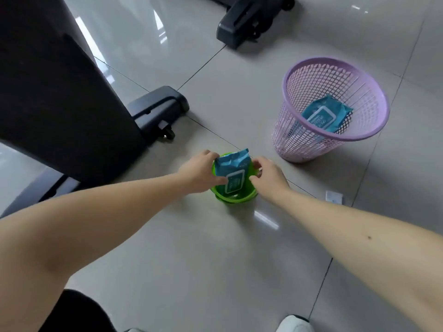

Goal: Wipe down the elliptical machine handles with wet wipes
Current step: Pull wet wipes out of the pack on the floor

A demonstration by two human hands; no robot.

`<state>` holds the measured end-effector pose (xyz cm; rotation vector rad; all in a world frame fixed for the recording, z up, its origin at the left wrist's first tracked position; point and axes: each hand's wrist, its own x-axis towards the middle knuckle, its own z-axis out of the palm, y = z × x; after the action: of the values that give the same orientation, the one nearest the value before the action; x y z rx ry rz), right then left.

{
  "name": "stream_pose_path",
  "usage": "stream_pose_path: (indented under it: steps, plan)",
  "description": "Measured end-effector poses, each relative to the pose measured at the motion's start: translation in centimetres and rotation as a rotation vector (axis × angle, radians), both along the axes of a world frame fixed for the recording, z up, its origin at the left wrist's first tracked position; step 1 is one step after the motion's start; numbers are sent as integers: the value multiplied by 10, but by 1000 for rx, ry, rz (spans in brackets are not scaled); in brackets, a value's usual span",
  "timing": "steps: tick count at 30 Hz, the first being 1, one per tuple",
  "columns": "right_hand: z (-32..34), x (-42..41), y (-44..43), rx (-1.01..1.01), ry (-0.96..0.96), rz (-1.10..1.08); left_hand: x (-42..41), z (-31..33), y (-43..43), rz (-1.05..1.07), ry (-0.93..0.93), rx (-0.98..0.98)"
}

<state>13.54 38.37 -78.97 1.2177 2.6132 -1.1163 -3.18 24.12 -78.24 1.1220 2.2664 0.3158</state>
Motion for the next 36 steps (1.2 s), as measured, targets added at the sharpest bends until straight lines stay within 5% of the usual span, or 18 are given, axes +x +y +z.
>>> stream_pose_path:
  steps: [20, 36]
  plan:
    - [-4, -4, 7, -41, 28, -2, 10, -2, 20, 191, 35, 206]
    - [34, -4, -4, -161, 385, 14, -6, 40, 19, 396, -91, 405]
